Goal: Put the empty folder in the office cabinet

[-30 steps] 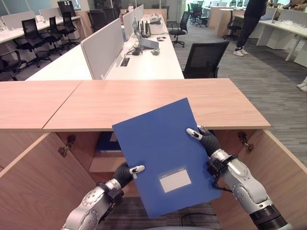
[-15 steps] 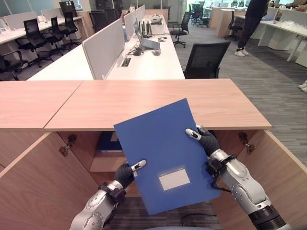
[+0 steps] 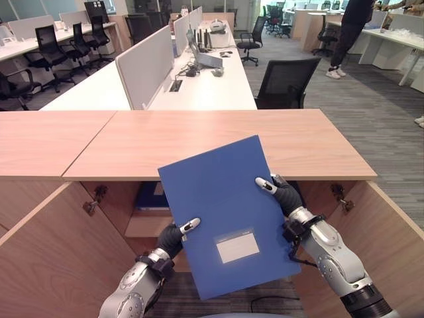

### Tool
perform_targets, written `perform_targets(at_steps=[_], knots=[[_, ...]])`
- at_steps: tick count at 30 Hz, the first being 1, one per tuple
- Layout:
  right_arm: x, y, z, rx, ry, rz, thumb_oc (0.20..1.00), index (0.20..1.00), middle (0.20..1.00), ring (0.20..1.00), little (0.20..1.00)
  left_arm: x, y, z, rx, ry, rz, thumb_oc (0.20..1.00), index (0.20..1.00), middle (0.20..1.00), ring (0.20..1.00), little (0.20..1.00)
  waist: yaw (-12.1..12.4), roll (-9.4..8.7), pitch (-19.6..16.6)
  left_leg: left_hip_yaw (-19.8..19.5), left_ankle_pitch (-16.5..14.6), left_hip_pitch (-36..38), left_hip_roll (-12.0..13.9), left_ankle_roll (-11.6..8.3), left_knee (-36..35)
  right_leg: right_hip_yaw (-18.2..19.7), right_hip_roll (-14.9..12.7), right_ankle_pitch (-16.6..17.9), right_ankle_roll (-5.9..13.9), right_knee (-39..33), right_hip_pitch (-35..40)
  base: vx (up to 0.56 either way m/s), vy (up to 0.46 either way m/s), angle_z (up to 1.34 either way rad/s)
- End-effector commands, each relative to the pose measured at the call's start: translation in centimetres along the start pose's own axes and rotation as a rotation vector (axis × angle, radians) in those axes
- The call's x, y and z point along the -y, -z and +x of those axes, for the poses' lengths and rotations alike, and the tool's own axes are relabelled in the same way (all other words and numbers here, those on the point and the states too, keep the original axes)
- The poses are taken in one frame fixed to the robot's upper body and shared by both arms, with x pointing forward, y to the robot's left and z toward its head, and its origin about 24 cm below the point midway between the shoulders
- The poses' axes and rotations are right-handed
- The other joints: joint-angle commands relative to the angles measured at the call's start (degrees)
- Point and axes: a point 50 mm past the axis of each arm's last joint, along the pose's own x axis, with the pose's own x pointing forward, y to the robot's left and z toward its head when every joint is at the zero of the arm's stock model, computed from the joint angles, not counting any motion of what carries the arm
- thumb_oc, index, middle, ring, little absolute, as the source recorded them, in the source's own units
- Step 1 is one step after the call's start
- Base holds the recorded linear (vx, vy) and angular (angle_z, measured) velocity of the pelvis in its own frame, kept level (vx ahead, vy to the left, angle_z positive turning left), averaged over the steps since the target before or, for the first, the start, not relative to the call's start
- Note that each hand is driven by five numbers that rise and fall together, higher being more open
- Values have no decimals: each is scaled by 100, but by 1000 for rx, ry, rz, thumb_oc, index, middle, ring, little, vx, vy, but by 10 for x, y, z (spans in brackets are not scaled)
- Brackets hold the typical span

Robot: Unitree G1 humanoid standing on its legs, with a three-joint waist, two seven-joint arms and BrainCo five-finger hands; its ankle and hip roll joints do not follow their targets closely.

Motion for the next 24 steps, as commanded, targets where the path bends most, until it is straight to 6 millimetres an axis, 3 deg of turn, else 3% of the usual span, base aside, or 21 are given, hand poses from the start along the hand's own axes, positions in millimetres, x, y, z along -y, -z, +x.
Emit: perform_targets(at_steps=[1, 11, 13, 24], knots=[[-11, -32, 12, 200, -57, 14, 200, 200, 200, 200, 200, -6, -20, 4, 85, -4, 56, 200, 200, 200, 200, 200, 105, -276, -84, -103, -530, 146, -81, 377, 20, -71, 35, 124, -15, 121, -110, 0, 0, 0], [-8, -34, 12, 202, -47, -9, 219, 219, 219, 219, 219, -9, -18, 1, 78, -22, 62, 200, 200, 200, 200, 200, 133, -281, -67, -132, -534, 156, -83, 380, 20, -81, 43, 109, -22, 126, -93, 0, 0, 0], [-7, -34, 12, 201, -42, -10, 1000, 1000, 1000, 1000, 1000, -10, -18, 0, 78, -25, 60, 200, 200, 200, 200, 200, 137, -283, -67, -142, -536, 156, -81, 381, 20, -85, 42, 106, -23, 127, -94, 0, 0, 0], [1, -37, 11, 204, -4, -57, 1000, 1000, 1000, 1000, 1000, -13, -20, -3, 99, -52, 55, 200, 200, 200, 200, 200, 162, -295, -57, -157, -539, 149, -83, 385, 20, -96, 39, 95, -28, 132, -83, 0, 0, 0]])
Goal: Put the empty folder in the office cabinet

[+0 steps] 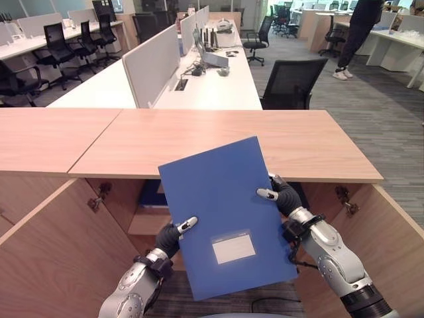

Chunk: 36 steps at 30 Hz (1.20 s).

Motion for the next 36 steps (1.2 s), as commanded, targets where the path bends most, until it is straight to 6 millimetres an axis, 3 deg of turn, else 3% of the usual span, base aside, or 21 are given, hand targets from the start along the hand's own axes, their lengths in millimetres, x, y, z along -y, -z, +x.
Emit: perform_targets(at_steps=[1, 11, 12, 13, 20, 27, 36], knots=[[3, -38, 10, 208, 12, -45, 1000, 1000, 1000, 1000, 1000, -10, -19, -1, 81, -29, 54, 200, 200, 200, 200, 200, 60, -280, -70, -127, -542, 162, -82, 386, 20, -64, 35, 107, -22, 133, -88, 0, 0, 0], [37, -35, -11, 164, 163, -127, 1000, 1000, 1000, 1000, 1000, -22, -20, -15, 95, -77, 45, 200, 200, 200, 200, 200, 75, -316, -66, -148, -551, 144, -96, 397, 20, -88, 22, 117, -8, 138, -110, 0, 0, 0], [73, -27, -31, 124, 369, -153, 1000, 1000, 1000, 1000, 1000, -28, -16, -25, 91, -109, 22, 200, 200, 200, 200, 200, 76, -323, -60, -162, -560, 138, -105, 407, 20, -94, 25, 119, -2, 137, -112, 0, 0, 0], [86, -24, -40, 105, 445, -162, 1000, 1000, 1000, 1000, 1000, -31, -15, -29, 89, -118, 14, 200, 200, 200, 200, 200, 79, -328, -65, -162, -566, 136, -101, 409, 20, -111, 26, 111, 1, 137, -106, 5, 13, 5], [118, -7, -69, 30, 644, -140, 1000, 1000, 1000, 1000, 1000, -38, -15, -38, 92, -145, 0, 200, 200, 200, 200, 200, 74, -344, -44, -184, -575, 115, -109, 416, 20, -124, 30, 97, 8, 145, -111, 0, 1, 1], [124, 25, -99, -93, 715, -63, 1000, 1000, 1000, 1000, 1000, -49, -10, -52, 78, -201, -17, 200, 200, 200, 200, 200, 36, -351, 4, -194, -561, 73, -109, 413, 20, -140, 37, 93, 7, 165, -165, -5, 0, 2], [114, 61, -113, -228, 695, 32, 1000, 1000, 1000, 1000, 1000, -48, -5, -60, 45, -196, -14, 200, 200, 200, 200, 200, 6, -355, 45, -201, -548, 64, -92, 409, 20, -148, 62, 93, -2, 150, -172, 0, 0, 0]])
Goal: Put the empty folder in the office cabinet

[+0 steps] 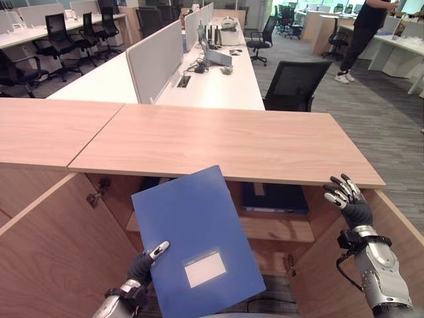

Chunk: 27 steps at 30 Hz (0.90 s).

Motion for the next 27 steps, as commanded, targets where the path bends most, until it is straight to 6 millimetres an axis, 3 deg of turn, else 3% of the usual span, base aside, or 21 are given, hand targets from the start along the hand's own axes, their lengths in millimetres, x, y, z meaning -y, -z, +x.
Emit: perform_targets(at_steps=[1, 5, 8, 14, 19, 22, 27], knots=[[3, 47, -17, -217, -2, 76, 1000, 1000, 1000, 1000, 1000, 5, -34, 2, 113, 95, 72, 200, 200, 200, 200, 200, -5, -137, 72, -89, -532, 101, -79, 403, 63, -69, 69, 170, -38, 159, -167, 0, 0, 0], [-4, 64, -24, -308, -81, 120, 1000, 1000, 1000, 1000, 1000, 9, -35, 3, 78, 154, 107, 200, 200, 200, 200, 200, -18, -135, 88, -91, -519, 90, -82, 393, 63, -75, 74, 175, -39, 171, -172, 0, 0, 0], [-4, 93, -40, -490, -166, 38, 1000, 1000, 1000, 1000, 1000, 12, -33, 3, 8, 211, 168, 200, 200, 200, 200, 200, -31, -131, 94, -91, -501, 75, -83, 380, 63, -88, 74, 190, -30, 166, -190, 0, 0, 0], [-5, 126, -61, -702, -240, 24, 1000, 1000, 1000, 1000, 1000, 9, -34, 2, -72, 242, 261, 200, 200, 200, 200, 200, -53, -93, 118, -103, -476, 55, -79, 372, 63, -100, 73, 212, -26, 158, -208, -2, -1, -1], [-1, 135, -78, -785, -284, 38, 1000, 1000, 1000, 1000, 1000, 1, -36, -7, -118, 241, 300, 200, 200, 200, 200, 200, -78, -62, 141, -103, -456, 40, -81, 360, 63, -102, 75, 230, -16, 153, -236, 0, 0, 0], [7, 139, -99, -843, -304, 67, 1000, 1000, 1000, 1000, 1000, -5, -32, -18, -158, 231, 298, 200, 200, 200, 200, 200, -114, -47, 149, -102, -444, 12, -73, 344, 63, -113, 91, 229, -6, 159, -265, 0, 0, 0], [8, 131, -109, -846, -390, 39, 1000, 1000, 1000, 1000, 1000, -10, -29, -24, -168, 212, 276, 200, 200, 200, 200, 200, -165, -58, 158, -80, -448, 9, -56, 330, 63, -96, 97, 237, -2, 141, -273, 0, -10, 4]])
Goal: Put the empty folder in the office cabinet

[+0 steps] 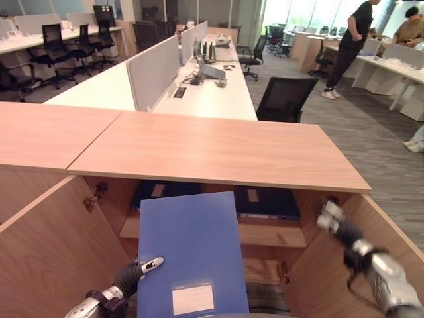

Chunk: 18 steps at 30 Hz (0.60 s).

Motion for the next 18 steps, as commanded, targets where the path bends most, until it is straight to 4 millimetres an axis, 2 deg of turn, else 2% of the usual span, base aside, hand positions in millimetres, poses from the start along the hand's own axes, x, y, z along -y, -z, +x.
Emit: perform_targets(at_steps=[1, 4, 5, 6, 7, 8, 9, 11, 12, 13, 15, 17, 18], knots=[[-13, -1, 1, 13, -96, -25, 1000, 1000, 1000, 1000, 1000, 11, -15, -3, 48, 105, 57, 200, 200, 200, 200, 200, -145, -19, 348, -53, -426, 164, -52, 400, 62, -108, 100, 219, 2, 140, -116, 0, 0, 0], [-21, -26, -9, 104, -182, -105, 1000, 1000, 1000, 1000, 1000, 10, -12, -3, 43, 103, 47, 200, 200, 200, 200, 200, -180, -32, 353, -21, -433, 157, -44, 389, 62, -87, 105, 222, 15, 136, -137, 4, -9, -10], [-25, -41, -12, 172, -206, -107, 1000, 1000, 1000, 1000, 1000, 11, -11, -3, 47, 103, 42, 200, 200, 200, 200, 200, -192, -35, 346, -11, -438, 160, -39, 389, 62, -83, 103, 223, 20, 136, -141, 11, -10, -10], [-25, -41, -13, 171, -205, -106, 1000, 1000, 1000, 1000, 1000, 11, -11, -2, 46, 104, 41, 200, 200, 200, 200, 200, -186, -29, 345, -10, -439, 162, -38, 389, 62, -82, 103, 222, 20, 136, -139, 13, -9, -11], [-30, -56, -16, 251, -223, -88, 1000, 1000, 1000, 1000, 1000, 12, -10, -2, 48, 102, 36, 200, 200, 200, 200, 200, -194, -29, 338, -1, -444, 164, -33, 392, 62, -73, 105, 219, 19, 138, -143, 11, -5, -12], [-38, -85, -21, 407, -239, -76, 1000, 1000, 1000, 1000, 1000, 12, -6, 2, 52, 85, 24, 200, 200, 200, 200, 200, -216, -31, 333, 12, -448, 156, -28, 393, 62, -58, 104, 220, 23, 137, -158, 11, -5, -9], [-38, -85, -21, 408, -237, -75, 1000, 1000, 1000, 1000, 1000, 12, -6, 2, 52, 86, 24, 200, 200, 200, 200, 200, -209, -27, 336, 13, -450, 158, -27, 393, 62, -57, 105, 218, 23, 138, -158, 0, 0, 0], [-47, -121, -31, 610, -222, -70, 1000, 1000, 1000, 1000, 1000, 13, -4, 6, 69, 62, 9, 200, 200, 200, 200, 200, -220, -13, 328, 29, -472, 162, -24, 406, 62, -36, 109, 215, 22, 139, -172, 0, 0, 0], [-56, -156, -41, 838, -201, 4, 1000, 1000, 1000, 1000, 1000, 16, -2, 11, 88, 41, -20, 200, 200, 200, 200, 200, -228, 11, 303, 50, -499, 168, -26, 427, 62, -14, 115, 212, 10, 132, -178, 0, 0, 0], [-56, -156, -41, 839, -200, 4, 1000, 1000, 1000, 1000, 1000, 16, -2, 12, 88, 41, -19, 200, 200, 200, 200, 200, -222, 11, 312, 53, -502, 173, -24, 427, 62, -11, 117, 210, 10, 134, -175, 0, 0, 0], [-70, -180, -51, 974, -236, 17, 1000, 1000, 1000, 1000, 1000, 20, -4, 16, 101, 42, -31, 200, 200, 200, 200, 200, -212, 23, 291, 68, -516, 184, -28, 434, 62, 3, 128, 196, -2, 130, -171, 23, 8, -7], [-84, -192, -60, 1003, -283, -100, 1000, 1000, 1000, 1000, 1000, 22, -4, 18, 105, 54, -38, 200, 200, 200, 200, 200, -192, 14, 280, 78, -522, 193, -31, 435, 62, 10, 129, 191, -6, 130, -155, 22, 11, -7], [-84, -192, -60, 1002, -283, -101, 1000, 1000, 1000, 1000, 1000, 22, -4, 18, 105, 54, -38, 200, 200, 200, 200, 200, -193, 16, 280, 78, -523, 194, -31, 435, 62, 10, 130, 191, -6, 131, -154, 0, 0, 0]])
